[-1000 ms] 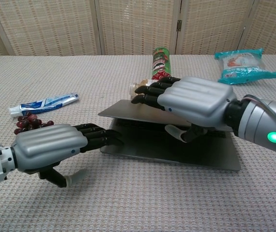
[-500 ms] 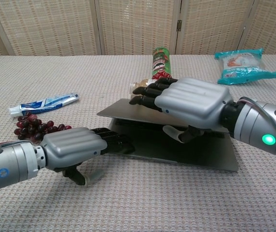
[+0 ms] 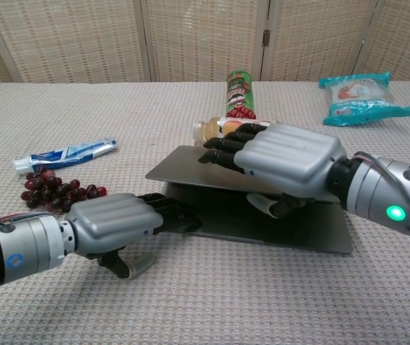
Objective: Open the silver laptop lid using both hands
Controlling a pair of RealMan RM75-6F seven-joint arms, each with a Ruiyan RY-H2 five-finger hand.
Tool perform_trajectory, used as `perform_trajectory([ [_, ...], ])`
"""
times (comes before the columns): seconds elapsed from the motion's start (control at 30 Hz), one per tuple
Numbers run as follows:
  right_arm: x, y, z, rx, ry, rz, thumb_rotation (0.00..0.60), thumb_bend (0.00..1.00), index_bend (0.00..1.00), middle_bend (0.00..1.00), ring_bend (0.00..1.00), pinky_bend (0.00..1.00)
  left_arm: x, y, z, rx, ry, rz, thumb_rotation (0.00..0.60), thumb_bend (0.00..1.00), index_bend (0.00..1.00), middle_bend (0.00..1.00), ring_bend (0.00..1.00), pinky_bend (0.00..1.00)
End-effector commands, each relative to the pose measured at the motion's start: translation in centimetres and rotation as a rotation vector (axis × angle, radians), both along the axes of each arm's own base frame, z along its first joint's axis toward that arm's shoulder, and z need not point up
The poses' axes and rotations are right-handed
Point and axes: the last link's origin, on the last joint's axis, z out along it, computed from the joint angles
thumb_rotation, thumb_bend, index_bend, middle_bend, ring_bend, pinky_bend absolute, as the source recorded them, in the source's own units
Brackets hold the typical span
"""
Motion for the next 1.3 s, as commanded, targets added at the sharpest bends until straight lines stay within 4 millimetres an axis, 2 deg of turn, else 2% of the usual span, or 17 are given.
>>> perform_trajectory([
  [0.03, -0.1, -0.2, 0.0, -0.004, 0.006, -0.006, 0.6, 0.6, 0.0, 0.0, 0.0, 0.0, 0.0, 0.0, 0.0, 0.0, 0.002, -0.002, 0.6, 0.63, 0.04, 0.0, 0.0, 0.0],
  [0.23, -0.2, -1.0, 0.6, -0.032, -0.006, -0.028, 0.6, 0.6, 0.0, 0.0, 0.0, 0.0, 0.0, -0.2, 0.0, 0.0, 0.005, -0.003, 0.6, 0.63, 0.04, 0.0, 0.0, 0.0],
  [0.53, 0.0, -3.1, 3.8, -0.123, -0.049, -0.065, 0.6, 0.6, 0.0, 0.0, 0.0, 0.0, -0.1, -0.4, 0.0, -0.006, 0.006, 0.0, 0.6, 0.63, 0.04, 0.0, 0.0, 0.0],
  [0.97, -0.1, -8.4, 8.9, -0.272, -0.1, -0.174, 0.6, 0.6, 0.0, 0.0, 0.0, 0.0, 0.3, -0.8, 0.2, -0.009, 0.007, -0.015, 0.6, 0.63, 0.04, 0.0, 0.0, 0.0],
  [1.3, -0.3, -12.1, 10.8, -0.34, -0.107, -0.263, 0.6, 0.6, 0.0, 0.0, 0.0, 0.0, 0.6, -1.0, 0.3, -0.006, 0.008, -0.017, 0.6, 0.63, 0.04, 0.0, 0.0, 0.0],
])
